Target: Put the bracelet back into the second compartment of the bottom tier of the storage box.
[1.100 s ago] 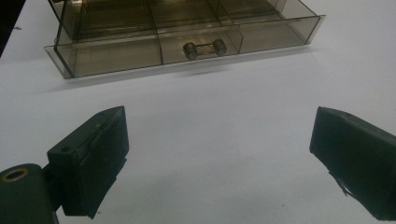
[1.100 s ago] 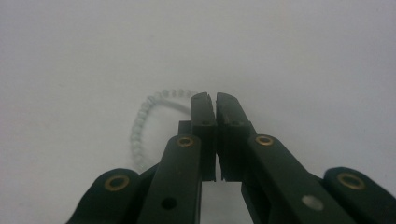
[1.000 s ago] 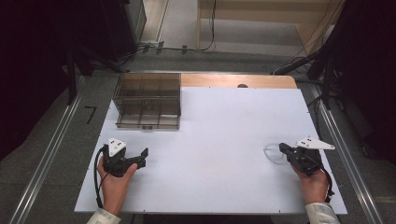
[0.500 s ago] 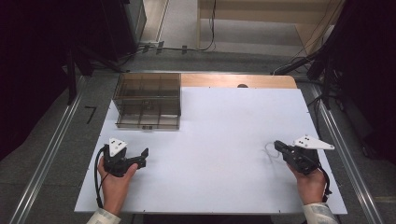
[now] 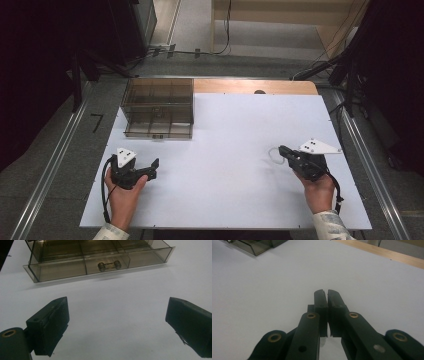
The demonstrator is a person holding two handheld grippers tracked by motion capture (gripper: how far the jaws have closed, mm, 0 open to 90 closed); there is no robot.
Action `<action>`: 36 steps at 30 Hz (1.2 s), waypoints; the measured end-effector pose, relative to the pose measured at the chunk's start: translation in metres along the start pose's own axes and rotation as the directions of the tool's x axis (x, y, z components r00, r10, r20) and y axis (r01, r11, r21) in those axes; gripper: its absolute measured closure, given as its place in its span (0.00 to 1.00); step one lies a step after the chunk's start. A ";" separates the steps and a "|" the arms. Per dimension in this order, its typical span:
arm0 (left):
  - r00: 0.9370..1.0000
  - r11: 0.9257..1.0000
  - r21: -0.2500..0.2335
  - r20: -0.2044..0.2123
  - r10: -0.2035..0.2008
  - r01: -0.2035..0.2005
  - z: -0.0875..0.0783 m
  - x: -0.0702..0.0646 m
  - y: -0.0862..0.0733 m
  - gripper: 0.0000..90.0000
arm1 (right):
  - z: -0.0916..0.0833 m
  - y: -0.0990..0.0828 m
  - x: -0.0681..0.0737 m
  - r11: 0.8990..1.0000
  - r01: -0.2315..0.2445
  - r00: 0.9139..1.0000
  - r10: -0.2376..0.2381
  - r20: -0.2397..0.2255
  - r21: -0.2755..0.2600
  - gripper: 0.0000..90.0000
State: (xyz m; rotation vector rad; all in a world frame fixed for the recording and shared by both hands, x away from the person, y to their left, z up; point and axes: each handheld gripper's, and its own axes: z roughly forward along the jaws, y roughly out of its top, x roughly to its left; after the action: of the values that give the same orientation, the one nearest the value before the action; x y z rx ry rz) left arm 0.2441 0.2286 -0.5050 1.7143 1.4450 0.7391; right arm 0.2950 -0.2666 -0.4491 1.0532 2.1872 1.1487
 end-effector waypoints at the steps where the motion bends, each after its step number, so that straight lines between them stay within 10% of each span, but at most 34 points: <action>1: 1.000 1.000 0.000 0.001 0.000 0.000 0.000 0.000 0.000 0.06 | 0.001 0.002 0.002 1.000 0.002 1.000 -0.002 -0.003 0.000 0.94; 36: 0.998 0.998 -0.039 0.021 0.054 -0.053 0.003 -0.013 0.009 0.06 | 0.054 0.034 0.064 0.997 0.071 0.987 -0.073 -0.143 -0.018 0.94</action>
State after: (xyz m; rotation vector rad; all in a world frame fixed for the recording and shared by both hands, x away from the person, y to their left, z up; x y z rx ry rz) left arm 0.2489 0.2145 -0.4989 1.7324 1.3657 0.7696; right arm 0.3069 -0.1767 -0.4529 0.9031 2.3048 1.2384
